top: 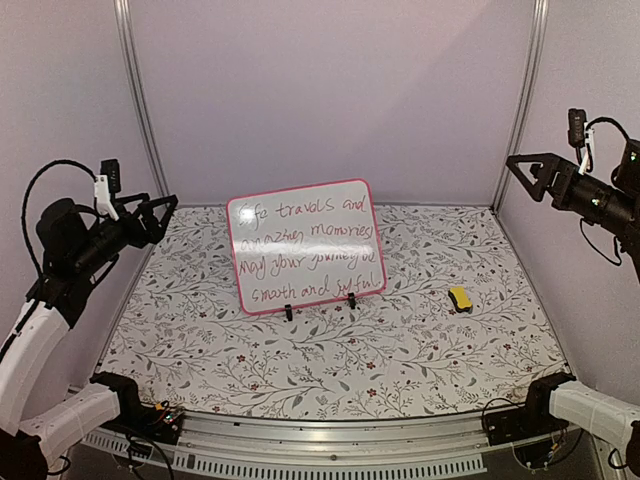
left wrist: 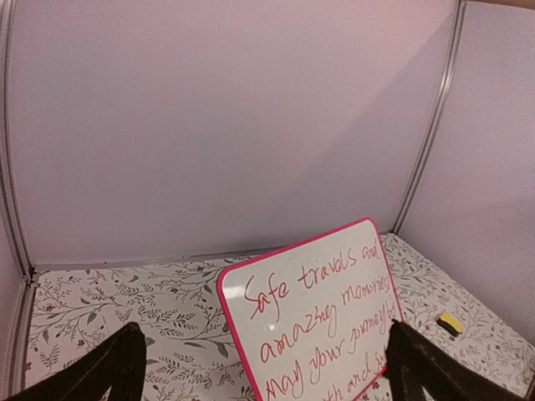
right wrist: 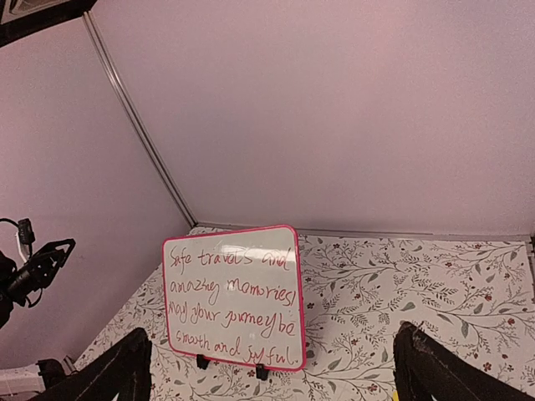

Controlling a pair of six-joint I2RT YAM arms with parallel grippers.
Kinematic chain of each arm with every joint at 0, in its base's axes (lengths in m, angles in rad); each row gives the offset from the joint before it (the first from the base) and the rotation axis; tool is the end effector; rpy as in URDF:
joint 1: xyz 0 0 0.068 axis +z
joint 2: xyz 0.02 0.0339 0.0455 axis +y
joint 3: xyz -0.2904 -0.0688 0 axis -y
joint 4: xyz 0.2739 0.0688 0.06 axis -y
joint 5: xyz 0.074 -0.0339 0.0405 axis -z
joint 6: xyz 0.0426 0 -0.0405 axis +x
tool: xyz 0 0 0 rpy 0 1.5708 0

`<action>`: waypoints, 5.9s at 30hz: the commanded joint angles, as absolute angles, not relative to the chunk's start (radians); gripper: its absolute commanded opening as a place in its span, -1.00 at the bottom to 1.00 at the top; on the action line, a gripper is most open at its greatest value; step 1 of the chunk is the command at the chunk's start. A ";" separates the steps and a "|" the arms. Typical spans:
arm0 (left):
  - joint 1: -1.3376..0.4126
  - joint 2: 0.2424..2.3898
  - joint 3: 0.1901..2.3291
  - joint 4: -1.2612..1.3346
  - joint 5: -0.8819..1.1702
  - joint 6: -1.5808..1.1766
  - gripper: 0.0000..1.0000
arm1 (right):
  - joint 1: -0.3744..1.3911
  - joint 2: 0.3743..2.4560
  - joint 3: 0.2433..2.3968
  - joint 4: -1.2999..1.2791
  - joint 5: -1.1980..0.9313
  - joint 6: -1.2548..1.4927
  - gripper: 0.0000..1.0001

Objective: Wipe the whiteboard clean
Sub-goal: Pick up the whiteboard eraser from the corner of the board.

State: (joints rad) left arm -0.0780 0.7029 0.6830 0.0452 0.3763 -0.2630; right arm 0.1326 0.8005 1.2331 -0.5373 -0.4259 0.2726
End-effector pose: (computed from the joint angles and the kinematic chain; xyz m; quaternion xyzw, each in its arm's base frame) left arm 0.1853 -0.0302 0.3586 0.0700 0.6952 -0.2480 0.6710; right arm 0.1498 0.0377 0.4794 -0.0903 0.7345 0.2854 0.6090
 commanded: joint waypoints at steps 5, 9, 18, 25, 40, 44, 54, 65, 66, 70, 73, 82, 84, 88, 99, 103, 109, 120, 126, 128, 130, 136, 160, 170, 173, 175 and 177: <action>-0.070 0.732 0.683 0.049 0.405 -0.278 0.99 | 0.132 0.796 1.204 -0.485 -0.511 0.245 0.98; -0.075 0.738 0.691 0.030 0.385 -0.273 0.99 | 0.132 0.828 1.199 -0.485 -0.555 0.251 0.98; -0.079 0.750 0.693 0.020 0.370 -0.267 0.99 | 0.132 0.904 1.175 -0.520 -0.528 0.256 0.98; -0.080 0.758 0.694 0.015 0.359 -0.266 0.99 | 0.132 0.969 1.168 -0.567 -0.486 0.249 0.98; -0.080 0.764 0.694 0.012 0.352 -0.264 0.99 | 0.224 1.067 1.104 -0.594 -0.299 0.286 0.98; -0.080 0.762 0.694 0.010 0.349 -0.262 0.99 | 0.267 1.109 1.092 -0.601 -0.205 0.293 0.98; -0.081 0.759 0.694 0.009 0.350 -0.260 0.99 | 0.321 1.218 1.029 -0.583 -0.100 0.303 0.98; -0.081 0.757 0.694 0.008 0.350 -0.258 0.99 | 0.327 1.306 0.984 -0.554 -0.011 0.322 0.98; -0.081 0.757 0.695 0.009 0.350 -0.258 0.99 | 0.328 1.309 0.979 -0.550 -0.006 0.323 0.98; -0.081 0.758 0.694 0.009 0.350 -0.258 0.99 | 0.327 1.335 0.956 -0.535 0.028 0.324 0.98; -0.081 0.758 0.694 0.009 0.349 -0.258 0.99 | 0.327 1.361 0.934 -0.521 0.042 0.324 0.89; -0.082 0.759 0.694 0.009 0.349 -0.259 0.99 | 0.327 1.430 0.887 -0.473 0.059 0.324 0.66; -0.083 0.759 0.694 0.008 0.347 -0.258 0.99 | 0.327 1.446 0.877 -0.463 0.072 0.326 0.65; -0.083 0.759 0.695 0.008 0.349 -0.258 0.99 | 0.327 1.480 0.870 -0.455 0.114 0.341 0.64; -0.086 0.756 0.694 0.008 0.347 -0.255 0.99 | 0.327 1.567 0.864 -0.390 0.132 0.388 0.60; -0.088 0.753 0.693 0.008 0.346 -0.255 0.99 | 0.326 1.585 0.852 -0.365 0.150 0.398 0.54; -0.092 0.750 0.695 0.005 0.345 -0.252 0.99 | 0.325 1.604 0.845 -0.352 0.181 0.408 0.39; -0.097 0.749 0.694 0.003 0.338 -0.251 0.99 | 0.313 1.621 0.826 -0.324 0.155 0.391 0.28; -0.098 0.749 0.694 0.003 0.334 -0.250 0.99 | 0.305 1.634 0.829 -0.323 0.140 0.388 0.23; -0.098 0.749 0.695 0.003 0.334 -0.248 0.99 | 0.303 1.635 0.830 -0.321 0.140 0.388 0.21; -0.099 0.749 0.695 0.003 0.332 -0.248 0.99 | 0.302 1.637 0.832 -0.322 0.140 0.388 0.20; -0.100 0.750 0.693 0.003 0.332 -0.248 0.99 | 0.299 1.643 0.836 -0.316 0.138 0.388 0.17; -0.100 0.750 0.695 0.003 0.333 -0.248 0.99 | 0.298 1.655 0.850 -0.314 0.144 0.382 -0.11; -0.100 0.750 0.694 0.003 0.332 -0.248 0.99 | 0.298 1.660 0.847 -0.305 0.131 0.381 -0.40; -0.099 0.750 0.694 0.003 0.331 -0.248 0.99 | 0.299 1.656 0.845 -0.304 0.130 0.381 -0.54; -0.101 0.750 0.694 0.003 0.331 -0.247 0.99 | 0.298 1.651 0.840 -0.302 0.127 0.380 -0.65; -0.101 0.750 0.694 0.003 0.330 -0.248 0.99 | 0.299 1.642 0.834 -0.297 0.125 0.380 -0.67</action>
State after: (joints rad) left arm -0.0914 0.7574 0.6830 0.0093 0.3321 -0.2581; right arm 0.3035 1.6459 0.8322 -0.3180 0.1337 0.3790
